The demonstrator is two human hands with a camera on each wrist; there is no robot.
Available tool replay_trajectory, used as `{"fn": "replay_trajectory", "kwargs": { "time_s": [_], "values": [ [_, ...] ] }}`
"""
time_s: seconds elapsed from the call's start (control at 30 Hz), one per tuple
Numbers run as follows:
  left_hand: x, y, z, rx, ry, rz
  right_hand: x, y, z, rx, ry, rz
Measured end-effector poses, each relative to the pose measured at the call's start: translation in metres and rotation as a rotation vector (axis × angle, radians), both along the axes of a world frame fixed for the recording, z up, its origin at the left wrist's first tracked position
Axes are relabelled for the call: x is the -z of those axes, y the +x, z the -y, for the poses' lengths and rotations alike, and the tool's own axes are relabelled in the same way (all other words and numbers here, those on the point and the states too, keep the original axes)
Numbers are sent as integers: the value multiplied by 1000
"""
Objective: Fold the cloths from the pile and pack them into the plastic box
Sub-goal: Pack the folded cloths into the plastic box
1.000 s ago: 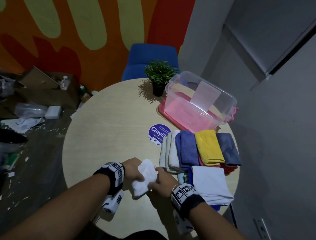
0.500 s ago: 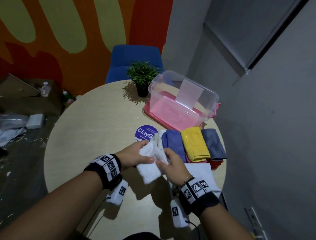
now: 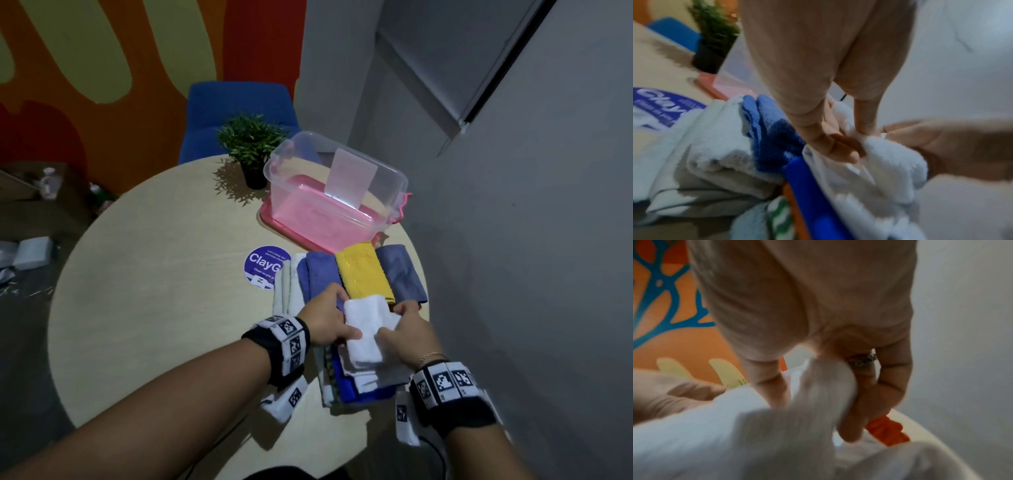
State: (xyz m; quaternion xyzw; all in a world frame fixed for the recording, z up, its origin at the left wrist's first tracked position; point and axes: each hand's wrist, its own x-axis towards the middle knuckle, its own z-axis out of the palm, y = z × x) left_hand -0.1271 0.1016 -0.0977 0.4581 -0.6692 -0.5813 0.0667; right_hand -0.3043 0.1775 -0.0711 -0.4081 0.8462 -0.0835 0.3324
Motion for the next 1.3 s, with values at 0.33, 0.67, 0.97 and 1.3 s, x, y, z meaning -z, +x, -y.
{"fn": "replay_trajectory", "kwargs": {
  "time_s": [0.33,0.67,0.97,1.3],
  "values": [
    [3,4,-1,275,-293,215,37,43,-17,-474,-102,-449],
    [-6,35,25,11,-343,85,13,30,12,-376,-176,-469],
    [-44,42,89,-261,-486,59,-45,-33,159,231,-381,-115],
    [-53,63,119,-409,-501,15,3,-59,231,316,-215,130]
  ]
}}
